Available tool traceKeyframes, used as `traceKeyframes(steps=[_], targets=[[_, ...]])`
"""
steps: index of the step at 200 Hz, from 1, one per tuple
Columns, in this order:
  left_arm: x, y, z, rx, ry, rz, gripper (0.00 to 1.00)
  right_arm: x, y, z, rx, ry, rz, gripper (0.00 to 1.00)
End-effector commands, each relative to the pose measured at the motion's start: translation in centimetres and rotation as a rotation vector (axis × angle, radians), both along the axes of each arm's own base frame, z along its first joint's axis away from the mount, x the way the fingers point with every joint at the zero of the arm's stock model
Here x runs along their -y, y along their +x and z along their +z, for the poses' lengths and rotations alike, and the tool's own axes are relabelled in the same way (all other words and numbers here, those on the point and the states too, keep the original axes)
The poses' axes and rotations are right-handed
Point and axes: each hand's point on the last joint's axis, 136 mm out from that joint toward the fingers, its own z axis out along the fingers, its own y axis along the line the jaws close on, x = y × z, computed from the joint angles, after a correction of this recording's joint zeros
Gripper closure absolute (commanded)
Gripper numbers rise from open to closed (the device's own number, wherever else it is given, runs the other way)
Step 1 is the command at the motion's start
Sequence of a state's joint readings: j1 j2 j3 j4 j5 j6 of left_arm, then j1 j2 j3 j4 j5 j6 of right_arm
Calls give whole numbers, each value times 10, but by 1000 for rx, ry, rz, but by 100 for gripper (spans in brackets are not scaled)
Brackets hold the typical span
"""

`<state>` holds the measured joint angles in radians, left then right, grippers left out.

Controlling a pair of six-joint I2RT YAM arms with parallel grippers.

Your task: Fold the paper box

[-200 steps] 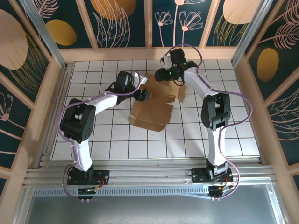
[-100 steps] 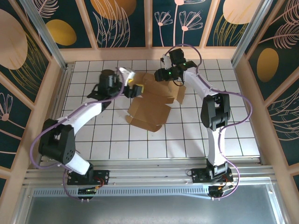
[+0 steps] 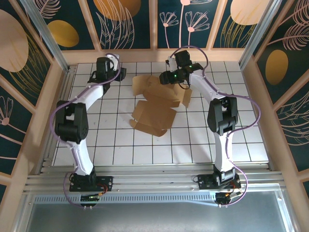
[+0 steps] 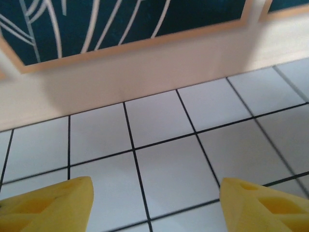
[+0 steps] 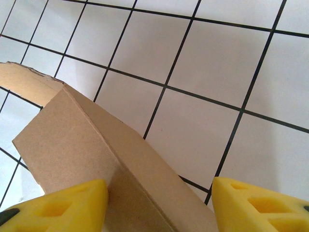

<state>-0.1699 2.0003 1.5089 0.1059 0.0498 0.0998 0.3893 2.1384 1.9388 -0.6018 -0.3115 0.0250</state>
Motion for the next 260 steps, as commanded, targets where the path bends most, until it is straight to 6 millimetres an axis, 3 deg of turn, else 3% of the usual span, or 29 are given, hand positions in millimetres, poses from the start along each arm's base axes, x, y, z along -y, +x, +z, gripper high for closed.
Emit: traceKeyframes(steps=[1, 31, 61, 109, 162, 212, 260], targets=[[17, 9, -12, -9, 113, -171, 30, 1, -17, -29, -82, -75, 25, 40], [49, -1, -32, -42, 126, -431, 27, 1, -16, -28, -80, -74, 24, 40], [63, -24, -50, -74, 155, -597, 26, 1, -16, -29, -82, -75, 22, 40], [86, -44, -39, -51, 84, -767, 26, 0, -15, -27, -83, -73, 22, 40], [115, -86, -39, -50, 20, -994, 28, 1, -16, -27, -81, -77, 20, 40], [136, -95, -43, -60, -18, -1060, 27, 0, -17, -26, -82, -67, 18, 40], [153, -89, -49, -76, -33, -1055, 28, -3, -18, -25, -82, -67, 25, 40]])
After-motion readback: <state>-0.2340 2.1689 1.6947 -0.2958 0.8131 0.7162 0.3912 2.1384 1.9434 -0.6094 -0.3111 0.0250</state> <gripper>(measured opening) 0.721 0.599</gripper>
